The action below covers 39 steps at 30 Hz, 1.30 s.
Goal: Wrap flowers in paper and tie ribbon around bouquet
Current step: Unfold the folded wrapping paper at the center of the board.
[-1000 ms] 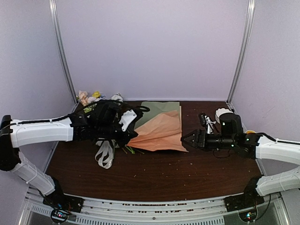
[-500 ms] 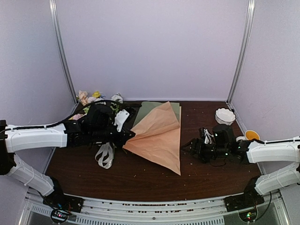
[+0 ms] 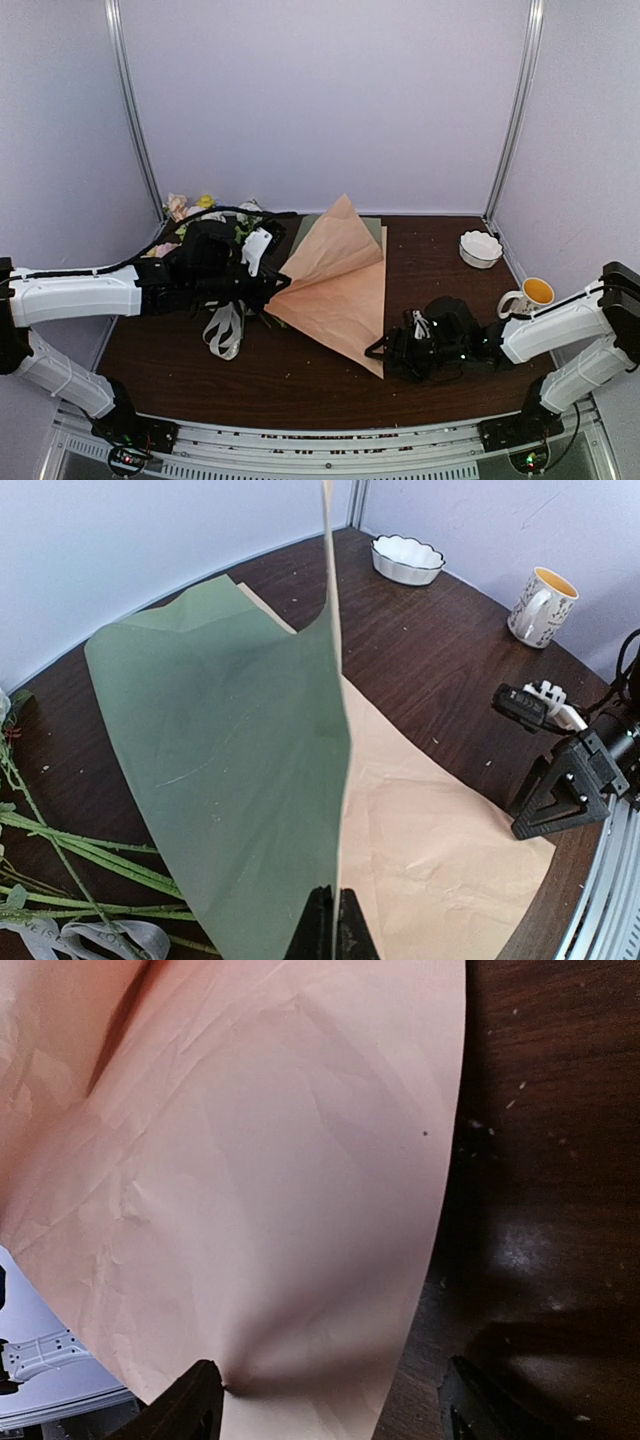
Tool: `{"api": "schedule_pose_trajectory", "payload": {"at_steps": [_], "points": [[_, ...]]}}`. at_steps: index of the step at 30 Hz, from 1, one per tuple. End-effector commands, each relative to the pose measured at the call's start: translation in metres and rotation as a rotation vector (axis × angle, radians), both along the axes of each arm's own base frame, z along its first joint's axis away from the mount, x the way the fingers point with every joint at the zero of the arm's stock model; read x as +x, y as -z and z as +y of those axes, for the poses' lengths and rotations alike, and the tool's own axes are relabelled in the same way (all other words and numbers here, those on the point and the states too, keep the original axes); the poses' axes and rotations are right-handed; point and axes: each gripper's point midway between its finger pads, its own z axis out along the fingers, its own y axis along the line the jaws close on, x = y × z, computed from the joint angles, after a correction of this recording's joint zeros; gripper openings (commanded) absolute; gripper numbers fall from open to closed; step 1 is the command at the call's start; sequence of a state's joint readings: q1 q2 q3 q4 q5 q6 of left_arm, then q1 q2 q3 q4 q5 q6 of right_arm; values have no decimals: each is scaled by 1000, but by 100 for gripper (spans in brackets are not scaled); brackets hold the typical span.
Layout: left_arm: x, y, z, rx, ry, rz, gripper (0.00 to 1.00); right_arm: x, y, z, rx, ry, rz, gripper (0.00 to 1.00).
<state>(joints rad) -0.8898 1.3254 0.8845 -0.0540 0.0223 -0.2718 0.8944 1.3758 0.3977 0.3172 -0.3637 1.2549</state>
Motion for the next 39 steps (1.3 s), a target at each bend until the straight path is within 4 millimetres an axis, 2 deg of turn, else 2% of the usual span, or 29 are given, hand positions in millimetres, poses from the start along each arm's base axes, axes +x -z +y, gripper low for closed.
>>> {"api": "schedule_pose_trajectory", "payload": {"at_steps": [1, 7, 9, 10, 12, 14, 15, 16, 19, 22, 25, 27, 29, 33, 35, 39], "points": [[2, -16, -2, -67, -2, -28, 0, 3, -19, 25, 154, 17, 22, 76], [3, -18, 1, -70, -17, -34, 0, 8, -26, 44, 296, 21, 50, 74], [3, -19, 2, -75, -21, -38, 0, 12, -30, 49, 346, 32, 51, 67], [3, -20, 2, -77, -23, -40, 0, 14, -32, 51, 372, 38, 52, 59], [4, -23, 4, -81, -34, -46, 0, 17, -40, 53, 421, 47, 42, 36], [6, -25, 10, -90, -67, -51, 0, 19, -39, 51, 414, 58, 33, 11], [8, -26, 14, -95, -90, -50, 0, 19, -38, 50, 394, 59, 26, 3], [11, -27, 18, -104, -109, -45, 0, 19, -35, 48, 363, 58, 16, 0], [19, -29, 32, -135, -173, -28, 0, 23, -37, 42, 247, 42, -38, 0], [30, -32, 51, -184, -254, -15, 0, 33, -49, 25, 66, 37, -154, 0], [38, -45, 69, -243, -324, -44, 0, 46, -78, -1, -127, 59, -291, 0], [41, -53, 75, -270, -342, -71, 0, 51, -99, -18, -237, 64, -368, 0], [43, -59, 77, -300, -348, -78, 0, 54, -123, -26, -302, 56, -439, 0], [44, -61, 79, -352, -359, -66, 0, 53, -169, -30, -431, 8, -560, 0], [46, -62, 86, -391, -378, -66, 0, 45, -187, -27, -487, -23, -613, 0], [50, -51, 96, -387, -411, -38, 0, 28, -196, -17, -497, -60, -653, 0]]}}
